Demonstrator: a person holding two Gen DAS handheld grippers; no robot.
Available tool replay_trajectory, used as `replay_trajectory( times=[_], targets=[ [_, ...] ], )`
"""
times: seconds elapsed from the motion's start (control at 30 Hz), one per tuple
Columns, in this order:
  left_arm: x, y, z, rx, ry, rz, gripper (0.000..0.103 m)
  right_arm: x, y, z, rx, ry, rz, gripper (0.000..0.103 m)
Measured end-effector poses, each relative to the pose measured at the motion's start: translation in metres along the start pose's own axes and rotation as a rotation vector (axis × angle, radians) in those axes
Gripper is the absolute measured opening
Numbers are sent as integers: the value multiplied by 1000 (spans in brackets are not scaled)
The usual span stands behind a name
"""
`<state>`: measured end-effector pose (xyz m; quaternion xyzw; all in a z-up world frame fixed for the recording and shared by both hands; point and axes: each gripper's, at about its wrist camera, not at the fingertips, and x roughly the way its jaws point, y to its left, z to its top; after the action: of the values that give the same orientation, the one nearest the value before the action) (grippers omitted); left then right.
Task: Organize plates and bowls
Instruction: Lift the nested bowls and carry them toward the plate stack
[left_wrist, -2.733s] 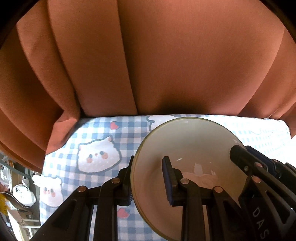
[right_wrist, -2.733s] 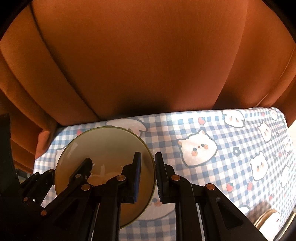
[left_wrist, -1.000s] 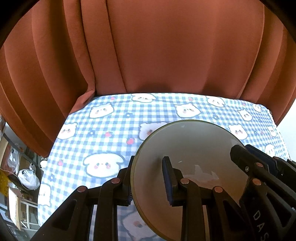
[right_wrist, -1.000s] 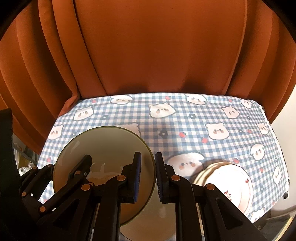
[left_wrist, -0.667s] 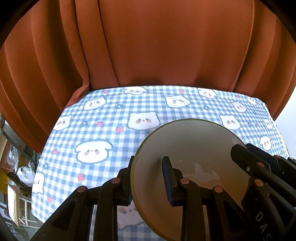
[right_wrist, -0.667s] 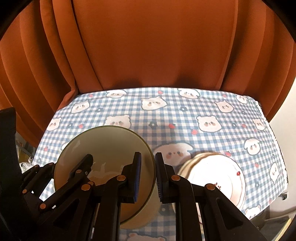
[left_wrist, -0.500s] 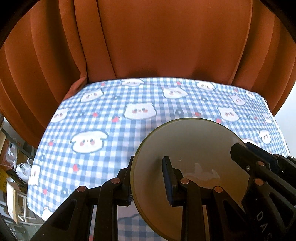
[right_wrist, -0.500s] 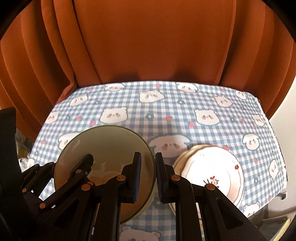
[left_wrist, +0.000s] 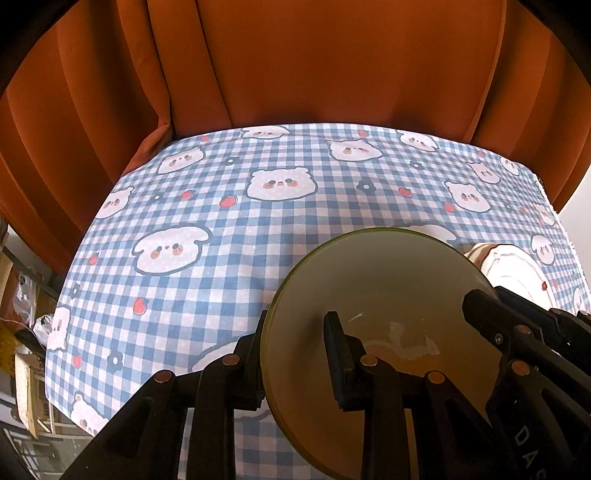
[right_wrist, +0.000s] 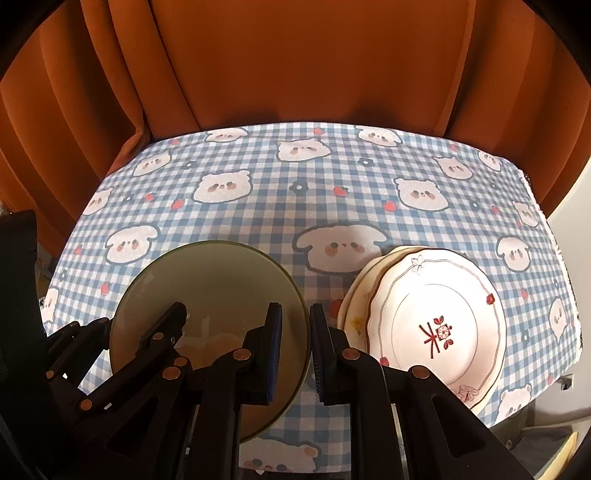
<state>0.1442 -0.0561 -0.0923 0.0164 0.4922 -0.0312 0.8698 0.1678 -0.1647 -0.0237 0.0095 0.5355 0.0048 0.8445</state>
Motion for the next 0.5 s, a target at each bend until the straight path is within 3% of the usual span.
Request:
replay_trajectory(
  times=[0.43,0.5],
  targets=[
    [19,0,0,-6,31,8,25,23,0,1,-6,33,-4,19],
    [20,1,-1,-5,34,-1,32,23,-1,1,-9,32,9,21]
  ],
)
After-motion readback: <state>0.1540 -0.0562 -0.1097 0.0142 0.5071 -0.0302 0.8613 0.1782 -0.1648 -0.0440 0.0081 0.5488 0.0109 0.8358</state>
